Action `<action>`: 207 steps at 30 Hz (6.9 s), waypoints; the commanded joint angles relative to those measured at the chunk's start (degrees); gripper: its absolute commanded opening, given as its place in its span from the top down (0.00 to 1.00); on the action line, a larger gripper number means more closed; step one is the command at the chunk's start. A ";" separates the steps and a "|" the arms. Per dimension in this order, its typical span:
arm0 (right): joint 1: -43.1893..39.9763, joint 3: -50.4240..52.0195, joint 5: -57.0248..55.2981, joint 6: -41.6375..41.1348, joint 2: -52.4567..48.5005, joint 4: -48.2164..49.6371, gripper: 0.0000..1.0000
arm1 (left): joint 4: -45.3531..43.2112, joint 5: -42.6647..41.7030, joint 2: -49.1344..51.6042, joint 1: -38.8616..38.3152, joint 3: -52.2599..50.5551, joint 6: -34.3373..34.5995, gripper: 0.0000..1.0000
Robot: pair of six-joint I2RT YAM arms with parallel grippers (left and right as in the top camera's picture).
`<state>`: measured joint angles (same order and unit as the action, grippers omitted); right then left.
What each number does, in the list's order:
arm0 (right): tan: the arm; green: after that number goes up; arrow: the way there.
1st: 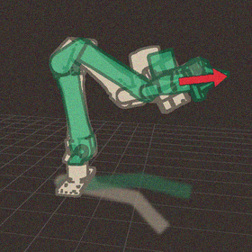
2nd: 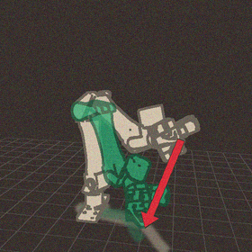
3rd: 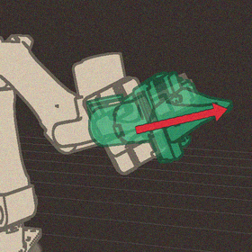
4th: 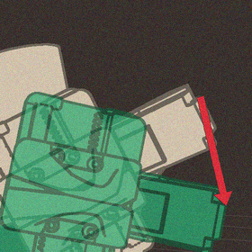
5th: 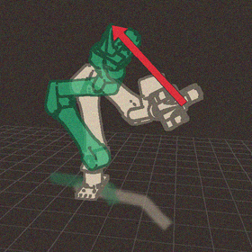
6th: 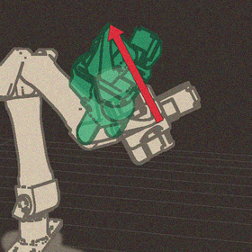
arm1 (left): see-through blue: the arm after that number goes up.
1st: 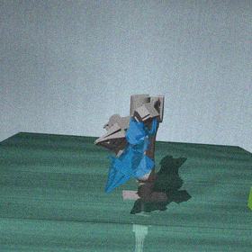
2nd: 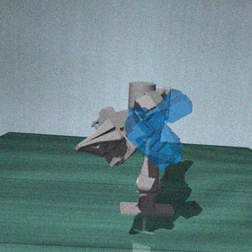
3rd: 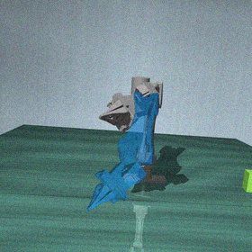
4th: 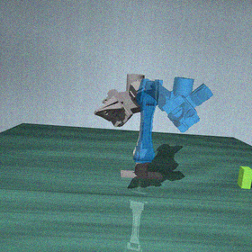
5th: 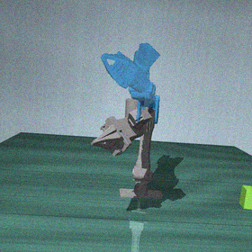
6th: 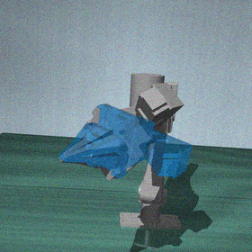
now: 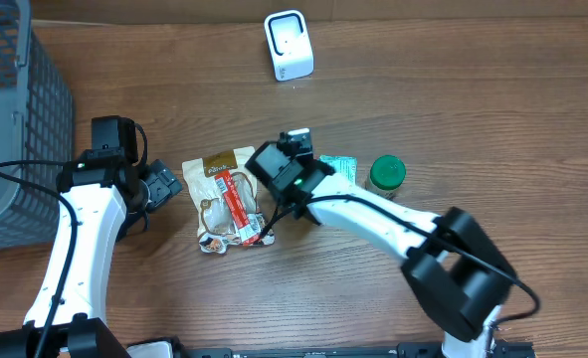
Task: Scan the item barcode
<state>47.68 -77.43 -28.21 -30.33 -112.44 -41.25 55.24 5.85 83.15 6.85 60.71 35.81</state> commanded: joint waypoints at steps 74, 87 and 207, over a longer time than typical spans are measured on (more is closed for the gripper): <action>-13.55 -2.34 29.92 -1.38 0.09 2.14 0.96 | -0.02 0.72 0.00 0.09 -0.24 -0.72 0.00; -12.48 -2.34 31.10 -1.38 0.09 3.28 0.96 | -0.02 0.72 0.00 0.09 -0.24 -0.72 0.00; -20.41 -59.45 16.44 30.64 -4.35 -33.09 0.96 | -0.02 0.72 0.00 0.09 -0.24 -0.72 0.00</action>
<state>27.20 -136.51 -6.66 -6.35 -115.35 -76.34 55.22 5.87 83.15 6.85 60.66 35.81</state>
